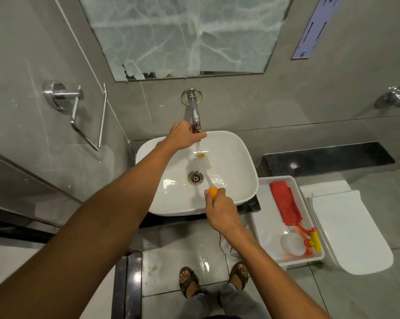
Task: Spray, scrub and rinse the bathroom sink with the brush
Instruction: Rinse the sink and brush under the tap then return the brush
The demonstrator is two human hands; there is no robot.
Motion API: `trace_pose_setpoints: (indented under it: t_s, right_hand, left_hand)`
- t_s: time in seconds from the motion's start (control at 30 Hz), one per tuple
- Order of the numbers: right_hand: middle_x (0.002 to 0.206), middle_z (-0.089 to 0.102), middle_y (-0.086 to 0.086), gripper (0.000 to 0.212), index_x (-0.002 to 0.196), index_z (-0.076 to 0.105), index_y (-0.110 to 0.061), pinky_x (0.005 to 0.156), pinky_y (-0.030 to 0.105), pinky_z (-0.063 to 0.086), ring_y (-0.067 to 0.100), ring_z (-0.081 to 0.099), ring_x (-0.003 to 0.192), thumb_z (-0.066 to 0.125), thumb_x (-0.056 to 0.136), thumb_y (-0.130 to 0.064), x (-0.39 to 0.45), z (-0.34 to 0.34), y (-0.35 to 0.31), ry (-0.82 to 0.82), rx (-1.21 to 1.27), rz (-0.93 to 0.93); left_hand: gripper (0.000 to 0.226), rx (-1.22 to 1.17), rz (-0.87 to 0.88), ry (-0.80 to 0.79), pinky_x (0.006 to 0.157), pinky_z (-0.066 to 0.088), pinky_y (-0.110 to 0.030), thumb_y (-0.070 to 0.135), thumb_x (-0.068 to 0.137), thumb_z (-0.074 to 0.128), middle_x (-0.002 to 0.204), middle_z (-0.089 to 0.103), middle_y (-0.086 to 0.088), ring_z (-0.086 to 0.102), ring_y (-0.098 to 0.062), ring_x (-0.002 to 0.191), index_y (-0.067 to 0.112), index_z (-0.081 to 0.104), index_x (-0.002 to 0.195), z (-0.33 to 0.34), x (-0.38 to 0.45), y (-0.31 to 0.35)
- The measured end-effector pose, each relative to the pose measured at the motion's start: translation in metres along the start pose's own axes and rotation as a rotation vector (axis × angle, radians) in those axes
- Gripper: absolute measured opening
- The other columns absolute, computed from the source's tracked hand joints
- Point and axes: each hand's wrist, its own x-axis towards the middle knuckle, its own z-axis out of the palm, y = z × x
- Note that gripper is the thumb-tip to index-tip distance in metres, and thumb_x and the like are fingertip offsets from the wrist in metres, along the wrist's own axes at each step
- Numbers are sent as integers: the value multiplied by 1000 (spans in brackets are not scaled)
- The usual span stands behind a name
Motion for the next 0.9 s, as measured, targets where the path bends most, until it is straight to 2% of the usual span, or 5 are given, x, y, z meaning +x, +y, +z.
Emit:
trace_pose_setpoints:
  t_s: [0.33,0.53,0.63,0.8,0.9]
  right_hand:
    - [80,51,-3,32,104,42,-14,70,31,40,23,54,78,34,112,-44,3,4,3,-17,-23,12]
    - [91,60,5,33,103,44,-15,71,34,46,25,59,81,34,111,-46,9,11,5,10,11,-8]
    - [91,60,6,34,103,45,-13,70,33,44,26,59,81,36,111,-45,11,12,4,21,33,-8]
    - [90,64,4,45,99,56,-13,73,31,44,25,62,84,40,107,-54,17,8,10,51,153,21]
    - [74,60,-2,58,90,65,-10,66,34,49,18,56,68,44,101,-63,23,6,12,13,362,116]
  left_hand:
    - [32,70,131,-118,66,40,-35,44,93,70,72,54,2,52,-20,72,18,66,75,-9,13,-12]
    - [34,34,122,-112,70,43,-35,43,93,71,79,58,-2,54,-20,76,9,73,87,-6,13,-14]
    - [31,26,118,-103,71,43,-35,42,92,72,77,57,-1,54,-21,76,15,66,78,-4,12,-14]
    - [30,8,110,-102,70,43,-35,41,93,71,76,57,-1,54,-20,74,18,63,75,-4,9,-13]
    - [28,-12,110,-88,70,43,-35,41,92,70,76,57,0,53,-20,74,18,64,77,-2,7,-13]
